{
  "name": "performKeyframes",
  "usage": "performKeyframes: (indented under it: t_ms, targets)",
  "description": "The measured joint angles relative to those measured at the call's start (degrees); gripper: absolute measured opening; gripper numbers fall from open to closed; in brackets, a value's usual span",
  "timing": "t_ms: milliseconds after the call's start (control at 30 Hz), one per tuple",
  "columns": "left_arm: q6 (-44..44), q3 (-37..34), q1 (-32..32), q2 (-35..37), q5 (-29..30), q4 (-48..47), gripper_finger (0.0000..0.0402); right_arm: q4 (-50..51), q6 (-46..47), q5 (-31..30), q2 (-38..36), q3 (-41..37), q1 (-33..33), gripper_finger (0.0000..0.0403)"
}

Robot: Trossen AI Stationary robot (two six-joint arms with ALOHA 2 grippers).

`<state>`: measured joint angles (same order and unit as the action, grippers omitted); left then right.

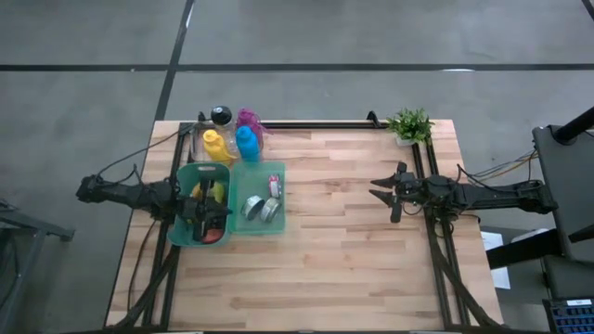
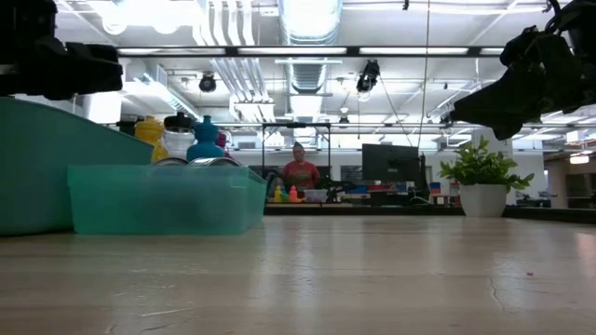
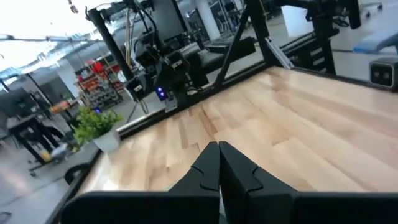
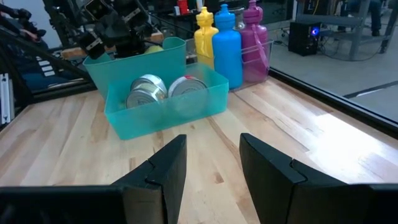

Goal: Pick & Place Food Item
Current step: Return to Home Position

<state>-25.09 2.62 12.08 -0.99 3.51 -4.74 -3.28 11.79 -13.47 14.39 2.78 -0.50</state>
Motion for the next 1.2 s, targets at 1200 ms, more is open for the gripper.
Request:
performKeyframes:
  t_ms: [1200]
  targets:
    - [2.61, 0.10, 0.00, -0.29, -0.13, -0.80, 0.0000, 0.01, -0.01, -0.02, 0.00, -0.01, 0.01, 0.0147]
